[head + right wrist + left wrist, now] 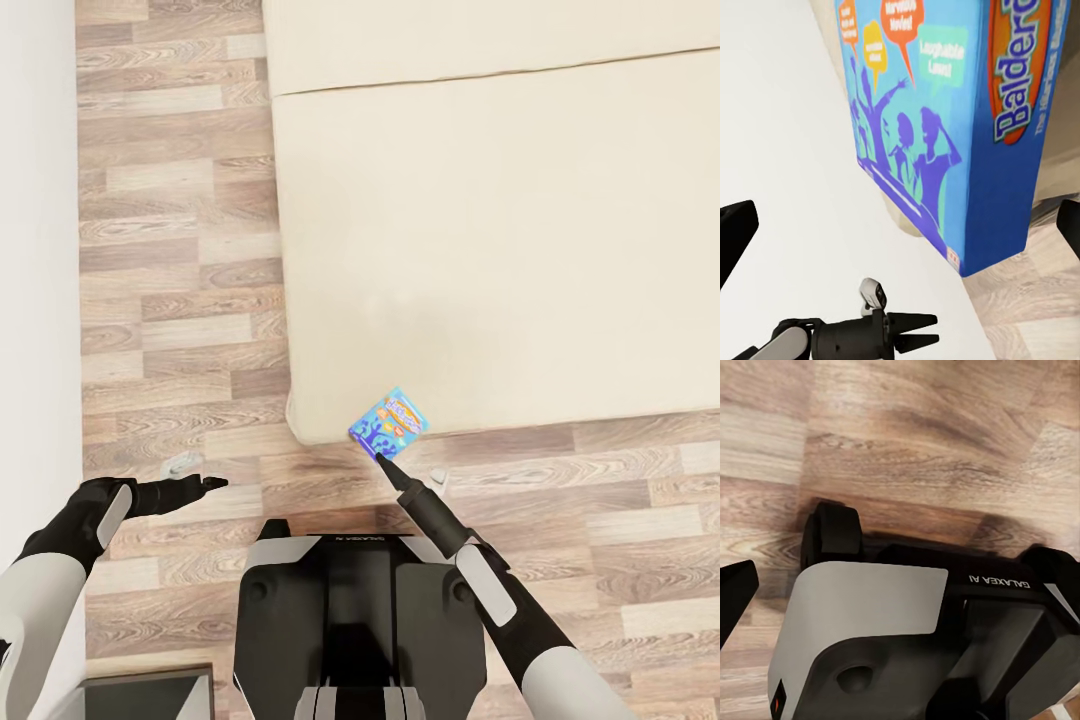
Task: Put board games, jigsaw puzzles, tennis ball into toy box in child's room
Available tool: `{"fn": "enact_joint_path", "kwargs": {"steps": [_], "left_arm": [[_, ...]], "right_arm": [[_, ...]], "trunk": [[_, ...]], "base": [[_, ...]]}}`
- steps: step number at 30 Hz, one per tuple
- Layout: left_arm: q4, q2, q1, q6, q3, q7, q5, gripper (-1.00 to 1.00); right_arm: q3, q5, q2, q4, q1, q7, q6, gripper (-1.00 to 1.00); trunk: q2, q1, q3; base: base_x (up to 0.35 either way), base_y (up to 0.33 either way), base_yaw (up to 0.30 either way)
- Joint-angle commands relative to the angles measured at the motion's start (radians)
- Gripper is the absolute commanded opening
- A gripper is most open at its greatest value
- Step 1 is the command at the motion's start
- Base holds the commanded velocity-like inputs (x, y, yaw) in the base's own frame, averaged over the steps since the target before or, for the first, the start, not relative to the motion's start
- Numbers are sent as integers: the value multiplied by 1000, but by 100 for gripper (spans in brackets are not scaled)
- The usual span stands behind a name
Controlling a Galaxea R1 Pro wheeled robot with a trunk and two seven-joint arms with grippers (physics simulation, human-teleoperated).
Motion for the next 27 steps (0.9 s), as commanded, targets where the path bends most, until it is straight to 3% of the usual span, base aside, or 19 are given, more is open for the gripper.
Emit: {"fn": "enact_joint_path", "kwargs": {"steps": [1,6,10,24,27], "left_arm": [[0,0,0,7,3,-1,4,100],[0,0,0,6,3,-1,4,100],[0,0,0,7,3,-1,4,100],[0,0,0,7,3,-1,4,100],[0,0,0,7,3,-1,4,100]], "right_arm": [[2,-10,0,1,0,3,7,100],[3,-10,0,1,0,3,7,100],[3,-10,0,1,0,3,7,100],[3,-10,0,1,0,3,7,100],[3,-10,0,1,0,3,7,100]], "trunk": [[-1,0,0],[-1,0,0],[-29,16,-13],[-29,16,-13],[-50,27,-22]], "base": [[10,5,0],[5,3,0],[1,1,0],[0,0,0],[0,0,0]]}}
